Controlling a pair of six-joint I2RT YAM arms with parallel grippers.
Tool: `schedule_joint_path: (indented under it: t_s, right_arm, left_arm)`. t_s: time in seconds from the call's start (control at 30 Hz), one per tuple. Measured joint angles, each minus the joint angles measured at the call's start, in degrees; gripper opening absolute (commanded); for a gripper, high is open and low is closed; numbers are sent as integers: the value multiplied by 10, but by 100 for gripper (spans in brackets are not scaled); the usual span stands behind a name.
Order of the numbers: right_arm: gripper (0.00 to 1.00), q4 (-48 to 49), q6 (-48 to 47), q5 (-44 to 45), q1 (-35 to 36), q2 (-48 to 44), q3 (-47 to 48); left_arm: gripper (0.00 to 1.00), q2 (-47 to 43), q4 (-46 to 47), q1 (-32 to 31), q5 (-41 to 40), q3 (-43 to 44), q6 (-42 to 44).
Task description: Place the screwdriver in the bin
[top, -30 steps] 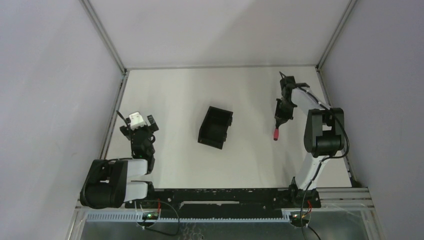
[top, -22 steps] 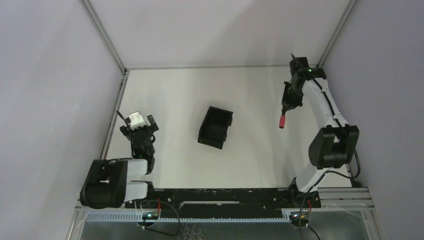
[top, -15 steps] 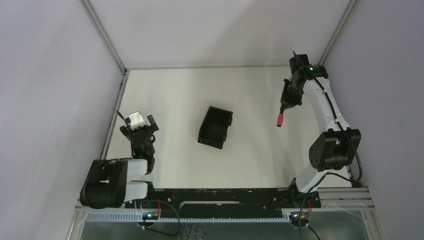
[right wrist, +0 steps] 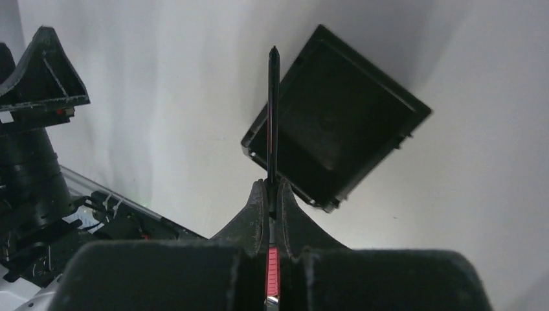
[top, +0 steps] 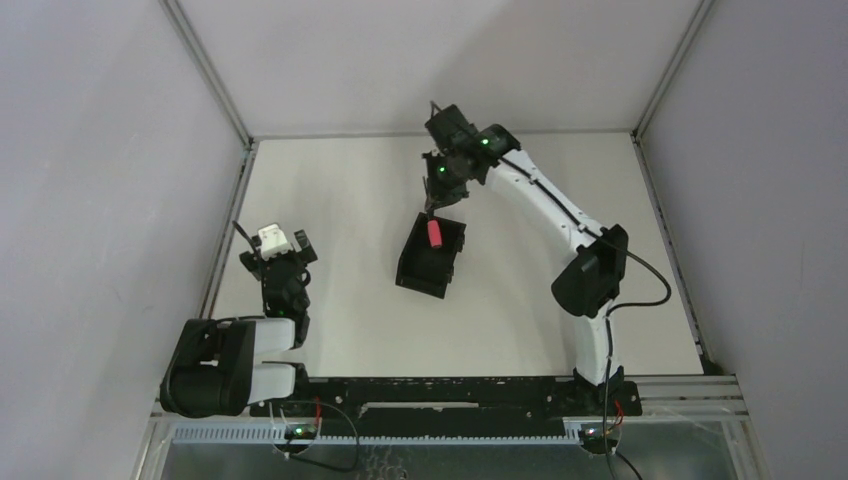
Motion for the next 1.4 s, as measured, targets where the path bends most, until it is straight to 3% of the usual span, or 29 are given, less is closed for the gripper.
schedule_joint_path:
  t_s: [0.17, 0.47, 0.6, 0.7, 1.1, 1.17, 1.23, 1.4]
  right_arm:
    - [0, 22, 8, 1, 29, 31, -3]
    - [1, 95, 16, 24, 38, 72, -94]
    - [28, 121, 18, 31, 38, 94, -134]
    - [40, 133, 22, 33, 38, 101, -159]
    - [48, 152, 25, 36, 38, 86, -164]
    - [65, 152, 24, 37, 38, 64, -164]
    - [97, 153, 21, 40, 38, 28, -164]
    - [100, 200, -10, 42, 27, -120, -213]
  left_arm:
    - [98, 0, 0, 0, 0, 0, 0]
    - [98, 0, 0, 0, 0, 0, 0]
    - [98, 0, 0, 0, 0, 0, 0]
    - [98, 0, 0, 0, 0, 0, 0]
    - [98, 0, 0, 0, 0, 0, 0]
    - [98, 0, 0, 0, 0, 0, 0]
    - [98, 0, 0, 0, 0, 0, 0]
    - [98, 0, 0, 0, 0, 0, 0]
